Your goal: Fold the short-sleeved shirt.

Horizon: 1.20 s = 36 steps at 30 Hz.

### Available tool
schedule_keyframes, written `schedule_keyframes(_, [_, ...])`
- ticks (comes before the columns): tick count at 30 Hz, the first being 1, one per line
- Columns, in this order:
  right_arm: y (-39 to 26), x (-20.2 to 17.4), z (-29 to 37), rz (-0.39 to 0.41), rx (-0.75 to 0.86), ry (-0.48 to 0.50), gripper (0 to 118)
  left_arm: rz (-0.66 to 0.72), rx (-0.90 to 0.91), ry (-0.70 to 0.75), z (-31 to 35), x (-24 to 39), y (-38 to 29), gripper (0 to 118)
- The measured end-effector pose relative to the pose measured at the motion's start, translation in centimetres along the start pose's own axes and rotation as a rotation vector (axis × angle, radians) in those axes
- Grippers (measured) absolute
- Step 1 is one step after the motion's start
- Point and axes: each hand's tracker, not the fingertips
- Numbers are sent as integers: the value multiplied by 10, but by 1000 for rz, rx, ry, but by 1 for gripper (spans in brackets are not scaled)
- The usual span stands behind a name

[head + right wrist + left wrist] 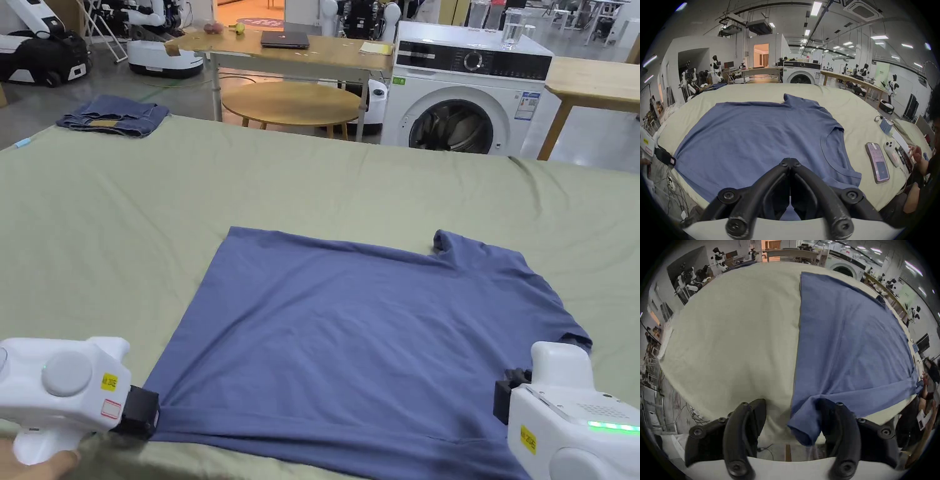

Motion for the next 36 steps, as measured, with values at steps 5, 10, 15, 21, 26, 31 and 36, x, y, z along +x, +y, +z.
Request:
schedule_keyframes(5, [2, 12, 8, -14, -19, 3, 0, -91, 36, 6, 15, 12, -6, 12])
schedule_keyframes(10, [8, 41, 17, -13, -113, -6, 36, -81, 50, -66, 21, 5, -5, 2])
schedule_keyframes(15, [2, 79, 24, -11, -231, -40, 47, -85, 57, -64, 22, 7, -7, 1])
schedule_keyframes(21, [-40, 104, 5, -27, -434, -67, 39, -103, 60, -47, 23, 12, -8, 2])
schedule_keyframes(26, [-65, 101, -6, -15, -443, -41, 17, -99, 66, -55, 24, 10, -10, 2])
schedule_keyframes(31, [-58, 98, -1, 29, -435, 1, 6, -123, 78, -47, 29, 13, -10, 1])
schedule_keyframes(36, [-33, 107, 14, -27, -342, 14, 6, -94, 146, -96, 49, 8, -2, 1])
